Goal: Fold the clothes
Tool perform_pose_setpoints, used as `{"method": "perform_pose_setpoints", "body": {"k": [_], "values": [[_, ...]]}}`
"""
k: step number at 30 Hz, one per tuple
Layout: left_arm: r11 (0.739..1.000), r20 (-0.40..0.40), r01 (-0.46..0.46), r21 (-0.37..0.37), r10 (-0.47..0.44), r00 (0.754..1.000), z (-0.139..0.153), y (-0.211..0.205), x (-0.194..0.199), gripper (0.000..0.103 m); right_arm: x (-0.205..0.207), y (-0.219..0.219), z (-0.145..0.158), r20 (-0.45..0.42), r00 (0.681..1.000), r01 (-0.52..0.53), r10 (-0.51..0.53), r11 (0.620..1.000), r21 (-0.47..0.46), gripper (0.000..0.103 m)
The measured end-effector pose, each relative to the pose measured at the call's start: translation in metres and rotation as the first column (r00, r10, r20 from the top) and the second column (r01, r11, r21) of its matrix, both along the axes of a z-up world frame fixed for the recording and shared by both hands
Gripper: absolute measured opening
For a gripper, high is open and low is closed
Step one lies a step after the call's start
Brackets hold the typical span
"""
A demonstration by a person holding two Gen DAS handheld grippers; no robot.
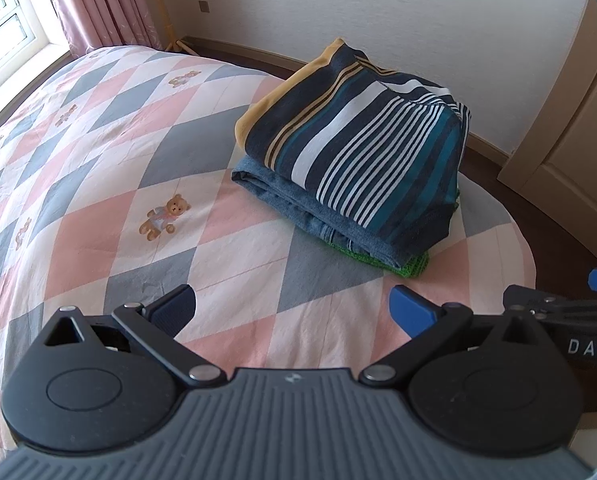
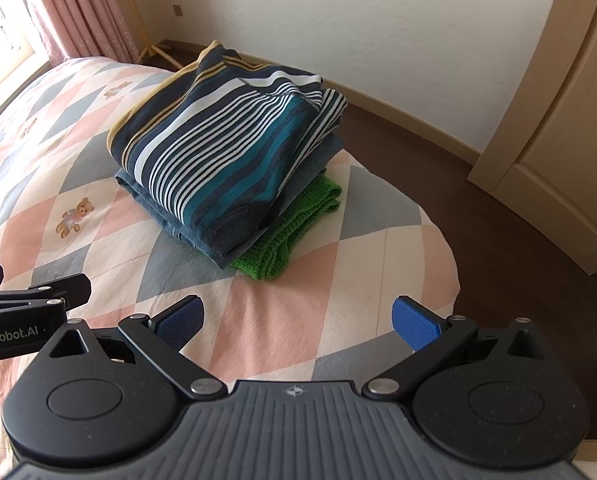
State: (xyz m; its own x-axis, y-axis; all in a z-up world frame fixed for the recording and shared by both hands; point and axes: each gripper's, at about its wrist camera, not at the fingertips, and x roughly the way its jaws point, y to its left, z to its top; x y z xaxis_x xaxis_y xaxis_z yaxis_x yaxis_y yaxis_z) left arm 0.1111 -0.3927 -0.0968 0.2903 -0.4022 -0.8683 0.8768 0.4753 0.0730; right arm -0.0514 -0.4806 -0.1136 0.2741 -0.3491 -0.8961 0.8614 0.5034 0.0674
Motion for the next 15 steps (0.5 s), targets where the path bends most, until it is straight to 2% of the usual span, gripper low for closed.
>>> {"method": "perform_pose_setpoints", "body": {"k": [9, 15], "values": [[1.0, 0.003, -0.026, -0.007, 0.026, 1.0, 0.002, -0.01, 0.002, 0.102, 0.004, -0.016, 0.001, 0.01, 1.0, -0.022, 0.022, 1.0, 0.0, 0.103], [0.998, 0.005, -0.035, -0.056, 0.035, 0.999, 0.013, -0.007, 0.001, 0.102, 0.007, -0.019, 0.004, 0.016, 0.999, -0.037, 0.037, 0.999, -0.01, 0.103]]}}
